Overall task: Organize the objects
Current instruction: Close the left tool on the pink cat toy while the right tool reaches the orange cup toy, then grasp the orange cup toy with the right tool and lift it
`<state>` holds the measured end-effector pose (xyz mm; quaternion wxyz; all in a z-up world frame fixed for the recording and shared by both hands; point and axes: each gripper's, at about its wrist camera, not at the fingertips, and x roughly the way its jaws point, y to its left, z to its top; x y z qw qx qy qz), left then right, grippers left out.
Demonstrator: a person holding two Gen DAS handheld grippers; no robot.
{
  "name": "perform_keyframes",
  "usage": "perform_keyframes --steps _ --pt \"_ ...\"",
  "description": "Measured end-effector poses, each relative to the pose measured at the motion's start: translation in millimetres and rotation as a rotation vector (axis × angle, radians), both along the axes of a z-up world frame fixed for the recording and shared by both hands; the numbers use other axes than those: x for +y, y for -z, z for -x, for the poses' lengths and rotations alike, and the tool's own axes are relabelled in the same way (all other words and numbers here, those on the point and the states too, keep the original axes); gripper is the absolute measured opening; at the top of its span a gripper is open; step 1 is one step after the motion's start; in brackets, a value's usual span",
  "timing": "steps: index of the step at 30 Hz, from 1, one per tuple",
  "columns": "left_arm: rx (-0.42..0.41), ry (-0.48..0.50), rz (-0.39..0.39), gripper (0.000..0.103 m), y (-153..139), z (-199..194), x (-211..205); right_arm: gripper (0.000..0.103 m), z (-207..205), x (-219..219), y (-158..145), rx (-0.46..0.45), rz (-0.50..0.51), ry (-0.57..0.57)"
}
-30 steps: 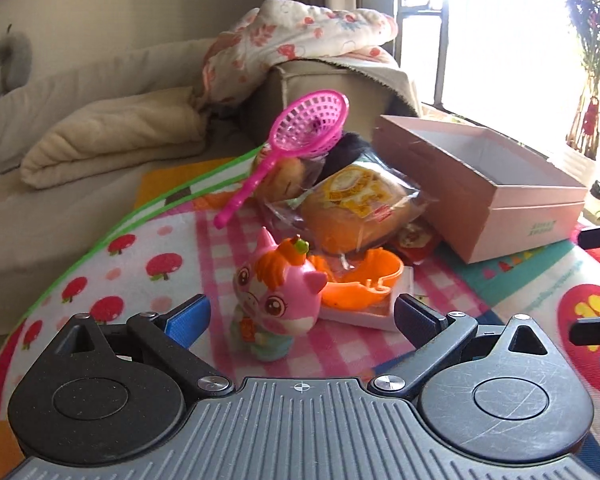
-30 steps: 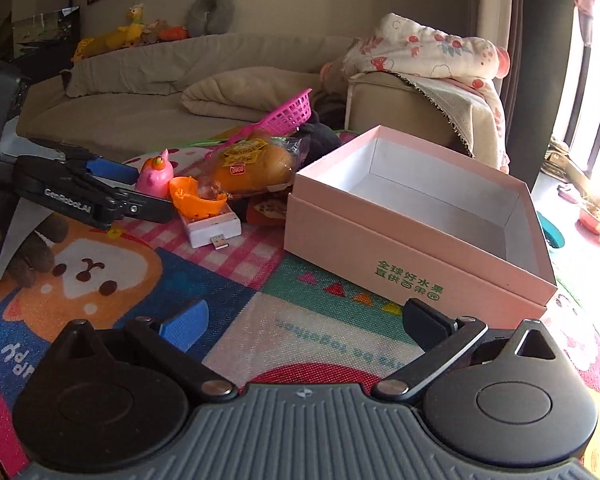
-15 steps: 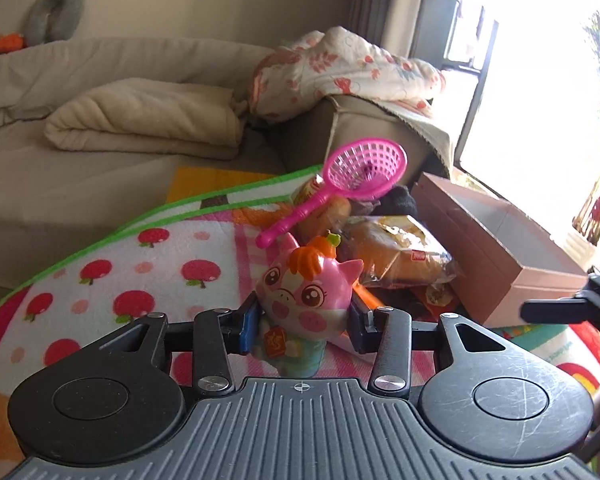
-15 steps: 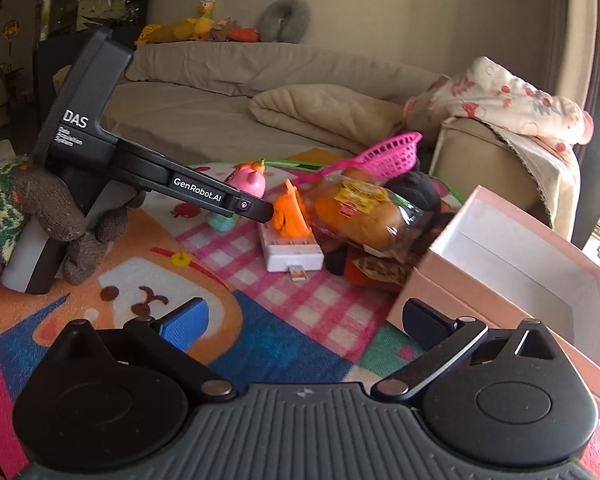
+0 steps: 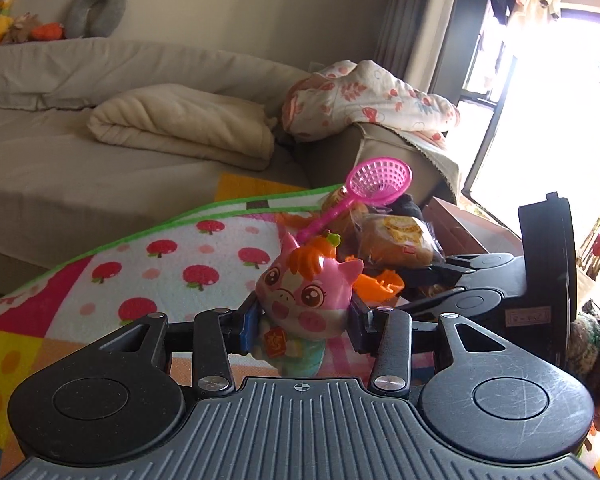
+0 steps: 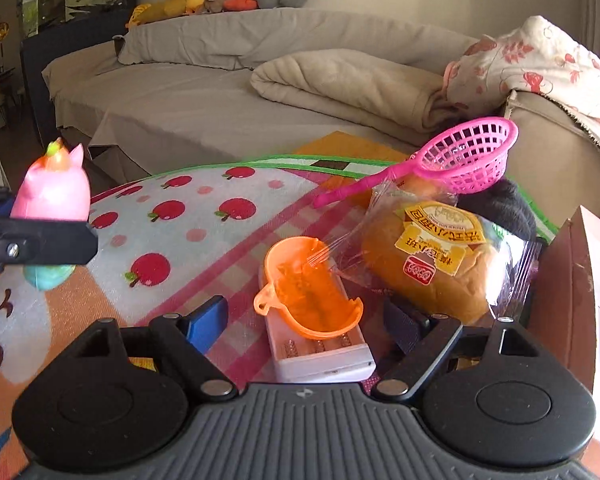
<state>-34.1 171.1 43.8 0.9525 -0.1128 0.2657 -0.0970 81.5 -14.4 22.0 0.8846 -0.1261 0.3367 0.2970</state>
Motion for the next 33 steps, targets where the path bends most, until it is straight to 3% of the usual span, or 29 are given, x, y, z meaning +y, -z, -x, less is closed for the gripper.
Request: perform_keyframes --steps 1,3,5,12,16,23,29,33 --pt "0.004 0.003 0.000 0.047 2 0 -1 0.083 -1 0 1 0.007 0.000 0.006" --pt "0.010 0.012 0.001 0.047 4 1 -4 0.051 3 -4 1 0.027 0.003 -0.004" --pt "0.016 0.025 0.004 0.047 6 3 -7 0.047 13 -11 -1 0.034 0.017 -0.010" --pt "0.038 0.068 0.007 0.047 12 4 -25 0.047 67 -59 -4 0.011 0.073 -0.042" --pt "0.055 0.081 -0.007 0.047 12 1 -40 0.052 82 -69 -4 -0.085 0.123 -0.038" --pt "0.095 0.060 -0.128 0.047 -5 19 -59 0.053 84 -63 -19 -0.086 0.059 -0.015" --pt "0.113 0.078 -0.187 0.047 -20 45 -81 0.053 135 -100 -45 -0.097 -0.004 -0.031" --pt "0.094 0.131 -0.161 0.047 -37 55 -108 0.053 173 -141 -57 -0.145 -0.008 0.006"
